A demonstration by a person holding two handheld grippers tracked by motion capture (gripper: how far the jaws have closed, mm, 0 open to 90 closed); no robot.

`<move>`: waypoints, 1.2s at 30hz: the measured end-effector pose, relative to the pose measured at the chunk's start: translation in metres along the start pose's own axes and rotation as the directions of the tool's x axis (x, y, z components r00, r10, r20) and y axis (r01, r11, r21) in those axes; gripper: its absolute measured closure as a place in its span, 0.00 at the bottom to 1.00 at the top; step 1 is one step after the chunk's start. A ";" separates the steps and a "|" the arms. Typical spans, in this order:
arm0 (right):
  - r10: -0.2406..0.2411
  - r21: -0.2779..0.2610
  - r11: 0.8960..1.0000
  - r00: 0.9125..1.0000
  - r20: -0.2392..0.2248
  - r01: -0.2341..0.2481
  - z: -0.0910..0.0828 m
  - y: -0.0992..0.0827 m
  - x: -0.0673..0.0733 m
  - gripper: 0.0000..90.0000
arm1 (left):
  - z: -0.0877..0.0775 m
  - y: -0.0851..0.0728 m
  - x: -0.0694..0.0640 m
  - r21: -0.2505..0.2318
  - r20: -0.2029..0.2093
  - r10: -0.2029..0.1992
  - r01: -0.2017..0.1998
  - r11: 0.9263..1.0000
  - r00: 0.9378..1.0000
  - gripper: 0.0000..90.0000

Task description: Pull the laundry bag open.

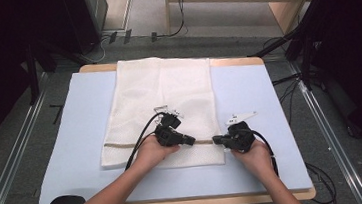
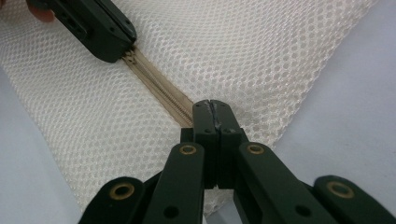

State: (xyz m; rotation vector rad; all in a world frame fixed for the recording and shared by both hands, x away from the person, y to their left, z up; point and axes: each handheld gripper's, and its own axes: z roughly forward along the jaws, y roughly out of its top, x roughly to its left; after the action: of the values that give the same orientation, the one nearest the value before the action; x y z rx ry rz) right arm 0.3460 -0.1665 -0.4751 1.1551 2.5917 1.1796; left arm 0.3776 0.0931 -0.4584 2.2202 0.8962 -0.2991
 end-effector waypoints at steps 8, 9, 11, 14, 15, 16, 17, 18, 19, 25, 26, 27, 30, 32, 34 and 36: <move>-0.001 0.001 1.000 1.000 -0.003 0.001 -0.001 -0.001 -0.001 1.00 | -0.014 -0.006 0.005 0.008 -0.011 0.012 -0.011 1.000 1.000 0.99; 0.000 0.001 1.000 1.000 -0.003 0.000 -0.001 -0.001 -0.001 1.00 | -0.014 -0.006 0.005 0.005 -0.007 0.006 -0.006 1.000 1.000 0.99; 0.000 0.002 1.000 1.000 -0.002 0.000 -0.001 -0.001 -0.001 1.00 | -0.017 -0.007 0.007 0.008 -0.008 0.004 -0.003 1.000 1.000 0.99; -0.002 0.000 1.000 1.000 -0.002 0.002 -0.001 -0.001 -0.001 1.00 | -0.021 -0.009 0.009 0.018 -0.007 0.000 0.000 1.000 1.000 0.99; -0.002 0.000 1.000 1.000 -0.002 0.002 -0.001 -0.001 -0.001 1.00 | -0.021 -0.009 0.009 0.021 -0.012 -0.002 0.002 1.000 1.000 0.99; 0.000 0.000 1.000 1.000 -0.002 0.000 -0.001 -0.001 -0.001 1.00 | -0.023 -0.010 0.010 0.020 -0.014 -0.004 0.004 1.000 1.000 0.99; 0.002 0.002 1.000 1.000 -0.003 -0.002 -0.001 -0.001 -0.001 1.00 | -0.025 -0.010 0.012 0.023 -0.005 -0.010 0.011 1.000 1.000 0.99; 0.004 0.003 1.000 1.000 -0.003 -0.004 -0.001 -0.001 -0.001 1.00 | -0.027 -0.011 0.014 0.022 -0.006 -0.017 0.017 1.000 1.000 0.99; 0.005 0.003 1.000 1.000 -0.003 -0.005 -0.001 -0.001 -0.001 1.00 | -0.029 -0.011 0.015 0.022 -0.002 -0.018 0.018 1.000 1.000 0.99; 0.002 0.000 1.000 1.000 -0.003 -0.002 -0.001 -0.001 -0.001 1.00 | -0.041 -0.017 0.021 0.034 -0.015 -0.022 0.022 0.999 1.000 0.99; 0.003 -0.001 1.000 1.000 -0.003 -0.003 -0.001 -0.001 -0.001 1.00 | -0.045 -0.019 0.023 0.030 -0.012 -0.021 0.022 0.999 1.000 0.99; 0.007 -0.002 1.000 1.000 -0.004 -0.007 -0.001 -0.001 -0.001 1.00 | -0.046 -0.020 0.024 0.032 -0.007 -0.029 0.029 0.999 1.000 0.99; 0.004 -0.003 1.000 1.000 -0.006 -0.004 -0.001 -0.001 -0.002 1.00 | -0.054 -0.025 0.029 0.037 -0.016 -0.041 0.041 0.998 0.999 0.99; 0.004 -0.003 1.000 1.000 -0.006 -0.004 -0.001 -0.001 -0.002 1.00 | -0.060 -0.030 0.033 0.031 -0.015 -0.050 0.050 0.998 0.999 0.99; 0.007 -0.004 1.000 1.000 -0.008 -0.007 -0.001 -0.001 -0.002 1.00 | -0.066 -0.032 0.035 0.027 -0.018 -0.045 0.045 0.999 0.999 0.99; 0.006 -0.004 1.000 1.000 -0.010 -0.006 -0.001 -0.001 -0.002 1.00 | -0.072 -0.036 0.038 0.022 -0.013 -0.049 0.049 0.999 0.999 0.99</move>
State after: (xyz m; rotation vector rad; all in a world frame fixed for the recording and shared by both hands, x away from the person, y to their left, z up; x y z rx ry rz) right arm 0.3464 -0.1692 -0.4758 1.1602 2.5935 1.1938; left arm 0.3779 0.1810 -0.4424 2.2248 0.9597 -0.3200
